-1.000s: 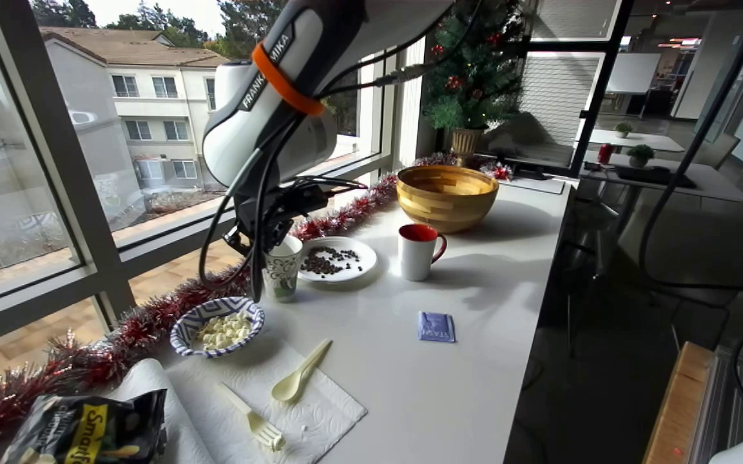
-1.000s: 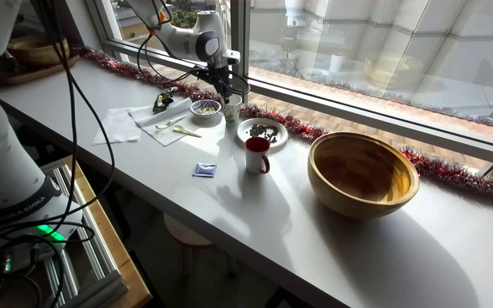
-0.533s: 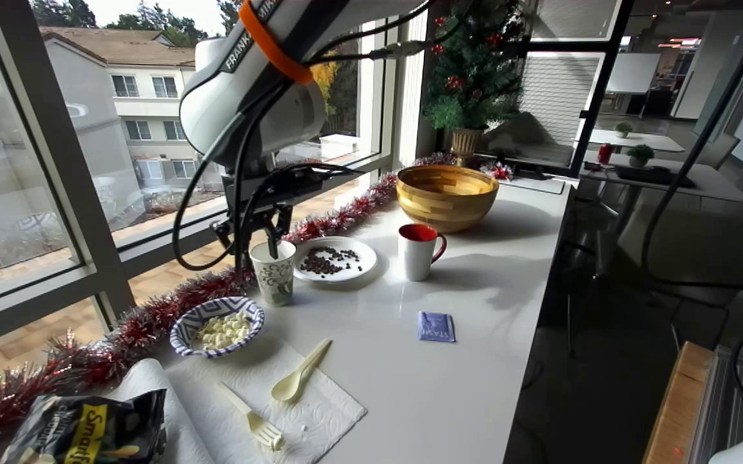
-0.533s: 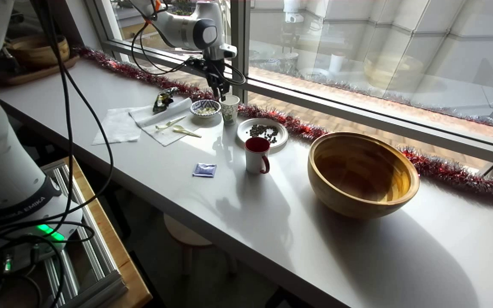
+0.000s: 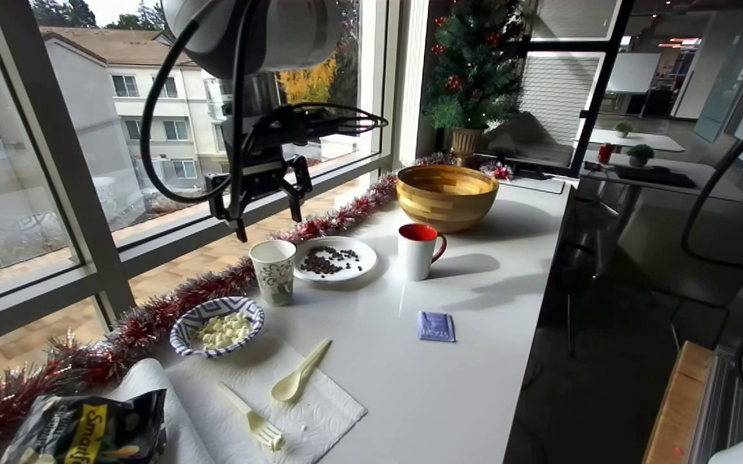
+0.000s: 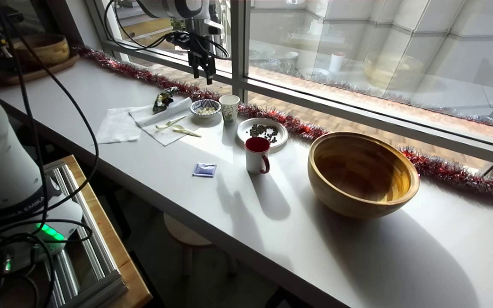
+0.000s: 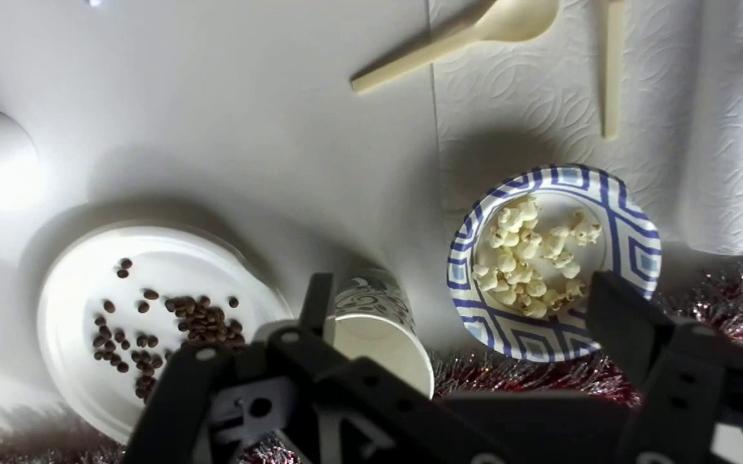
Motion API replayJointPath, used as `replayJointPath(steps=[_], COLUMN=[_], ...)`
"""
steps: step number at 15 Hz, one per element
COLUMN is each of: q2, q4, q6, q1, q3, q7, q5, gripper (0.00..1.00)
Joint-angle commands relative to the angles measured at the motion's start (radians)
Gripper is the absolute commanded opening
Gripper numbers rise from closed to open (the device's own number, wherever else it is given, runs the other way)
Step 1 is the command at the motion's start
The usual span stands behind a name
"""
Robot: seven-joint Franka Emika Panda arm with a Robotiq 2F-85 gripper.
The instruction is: Pour the contents in the cup into the bowl
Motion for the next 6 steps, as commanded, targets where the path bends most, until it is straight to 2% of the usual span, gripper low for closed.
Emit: replayJointPath(steps=[1,2,3,6], q2=[-0.204,-0.25,-0.123,-0.215], q4=[-0.241,-0.291,-0.142,-0.239], q6=[0.05,0.059,0.013,0.024], q1=[-0.062,-0.099,-0.072,-0.111], q3=[0.041,0.065,0.055,0.076], q7=[-0.044,-0.122,-0.036,-0.091], q5=[-0.002,0.048,-0.004,0.012], gripper=[1.0,1.0,1.0,1.0])
